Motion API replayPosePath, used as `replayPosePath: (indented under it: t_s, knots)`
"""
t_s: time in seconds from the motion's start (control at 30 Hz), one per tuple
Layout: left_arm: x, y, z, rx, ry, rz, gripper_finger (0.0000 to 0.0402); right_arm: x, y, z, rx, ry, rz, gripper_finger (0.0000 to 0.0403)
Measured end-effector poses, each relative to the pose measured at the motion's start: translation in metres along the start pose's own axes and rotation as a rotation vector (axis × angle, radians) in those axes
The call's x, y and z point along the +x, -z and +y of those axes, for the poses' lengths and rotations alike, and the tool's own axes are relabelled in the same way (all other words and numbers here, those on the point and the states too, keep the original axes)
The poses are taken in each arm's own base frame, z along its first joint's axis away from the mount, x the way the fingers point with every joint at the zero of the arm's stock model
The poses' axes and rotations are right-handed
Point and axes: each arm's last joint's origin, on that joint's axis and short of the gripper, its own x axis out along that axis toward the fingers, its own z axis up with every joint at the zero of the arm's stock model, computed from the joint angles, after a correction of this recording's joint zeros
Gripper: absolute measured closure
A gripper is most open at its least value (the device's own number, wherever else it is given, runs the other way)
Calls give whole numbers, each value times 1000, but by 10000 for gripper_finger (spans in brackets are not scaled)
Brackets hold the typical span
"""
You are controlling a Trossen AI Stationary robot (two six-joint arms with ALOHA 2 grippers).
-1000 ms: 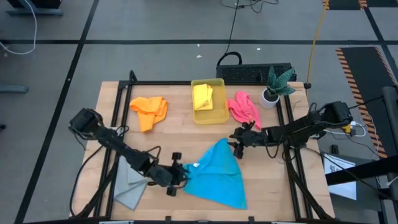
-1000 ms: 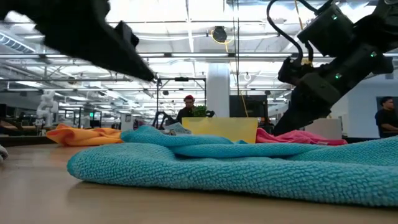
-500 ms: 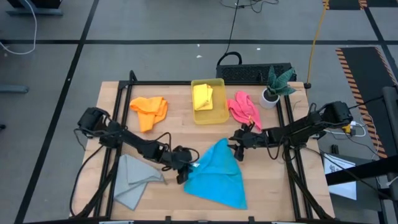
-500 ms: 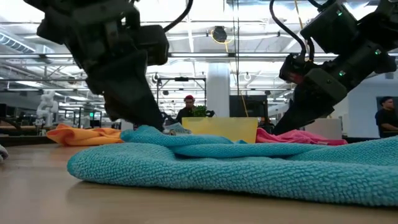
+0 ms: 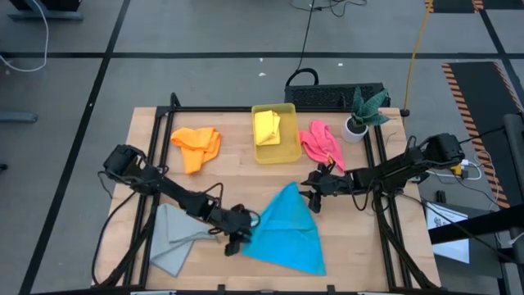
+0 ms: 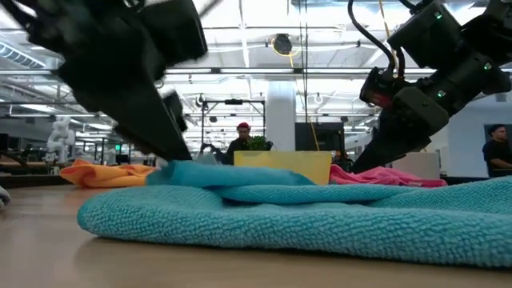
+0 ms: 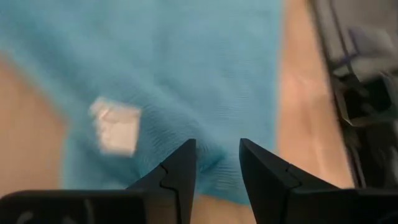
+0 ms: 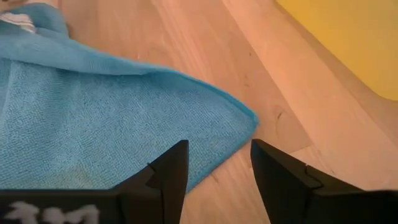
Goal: Fold microfiber towels
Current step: Fold the blue microfiber towel
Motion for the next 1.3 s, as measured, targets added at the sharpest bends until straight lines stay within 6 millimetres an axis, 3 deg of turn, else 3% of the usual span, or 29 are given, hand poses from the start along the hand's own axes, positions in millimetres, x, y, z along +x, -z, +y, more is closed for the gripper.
replayPosePath:
  t_s: [0.1,0.23,0.4,0.5,0.7,1.07,1.3]
  knots:
    - [-2,4,-13,134,15,-11,277,0,0,0,1,-1,-4,238]
    - [-10,3,-22,201,-111,-93,277,0,0,0,1,-2,-4,238]
    - [-16,1,-7,-47,-281,-126,277,0,-1,0,3,-4,-11,238]
    - [-17,6,6,-170,-298,-19,277,0,-3,1,8,-11,-26,238]
    - [-8,12,16,-171,-286,66,277,0,-3,1,7,-14,-32,238]
    - [0,-5,5,2,-72,-66,277,0,-3,0,-13,0,-34,238]
    - [0,-7,4,21,-63,-81,277,2,-11,-10,-118,68,-81,238]
